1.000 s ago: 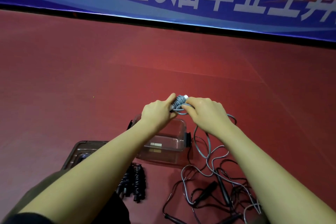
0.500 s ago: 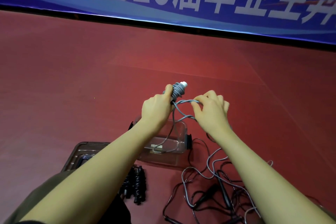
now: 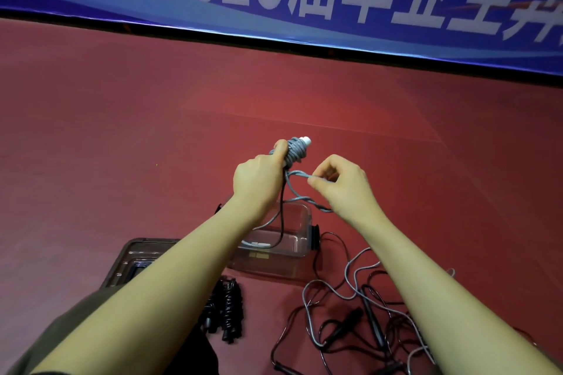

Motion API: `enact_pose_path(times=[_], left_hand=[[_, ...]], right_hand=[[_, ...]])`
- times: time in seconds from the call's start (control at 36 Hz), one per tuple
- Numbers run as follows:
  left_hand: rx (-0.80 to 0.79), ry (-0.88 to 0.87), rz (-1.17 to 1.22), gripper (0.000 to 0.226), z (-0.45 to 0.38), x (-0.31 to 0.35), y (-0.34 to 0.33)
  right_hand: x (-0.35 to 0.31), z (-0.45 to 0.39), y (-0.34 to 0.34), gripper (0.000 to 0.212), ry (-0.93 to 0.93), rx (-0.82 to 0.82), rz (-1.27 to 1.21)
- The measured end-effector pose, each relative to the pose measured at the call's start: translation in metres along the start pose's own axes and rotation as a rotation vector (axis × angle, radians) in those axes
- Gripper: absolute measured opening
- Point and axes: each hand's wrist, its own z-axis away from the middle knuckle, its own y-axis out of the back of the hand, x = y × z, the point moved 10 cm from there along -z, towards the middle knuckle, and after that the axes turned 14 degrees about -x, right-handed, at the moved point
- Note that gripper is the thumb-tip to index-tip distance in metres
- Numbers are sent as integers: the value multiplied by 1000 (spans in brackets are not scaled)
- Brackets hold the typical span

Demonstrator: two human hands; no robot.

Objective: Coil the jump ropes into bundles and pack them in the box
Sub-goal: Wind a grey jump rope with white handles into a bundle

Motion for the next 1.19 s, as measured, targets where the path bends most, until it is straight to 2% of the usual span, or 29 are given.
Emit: enact_pose_path(times=[0.11, 0.22, 0.33, 0.47, 0.75, 0.83, 0.92, 1.0, 1.06, 1.11, 1.19], left_hand=[[-34, 7, -4, 35, 0, -1, -7], [-37, 4, -13, 34, -1, -1, -9], [-22, 5, -16, 37, -2, -4, -7], [-4, 5, -49, 40, -2, -8, -1], [7, 32, -60, 40, -2, -23, 8], [11, 19, -71, 39, -1, -18, 8], [11, 6, -74, 39, 0, -14, 8], [18, 8, -71, 40, 1, -12, 8], [19, 9, -60, 40, 1, -13, 7], [22, 11, -52, 38, 0, -14, 6], [33, 12, -31, 36, 0, -15, 8]], right_hand=[[3, 1, -9, 15, -28, -50, 22], [8, -1, -22, 14, -80, -185, 114], [27, -2, -15, 14, -181, -150, 143], [42, 0, -4, 4, -328, -158, 422], [80, 12, 10, 24, -519, -133, 647], [89, 14, 7, 25, -560, -141, 699], [90, 6, 0, 25, -455, -152, 652], [72, -1, -12, 44, -212, -174, 483], [49, -1, -18, 50, -56, -178, 338], [33, 0, -20, 44, 32, -171, 155], [26, -1, -30, 24, 88, -227, -63]])
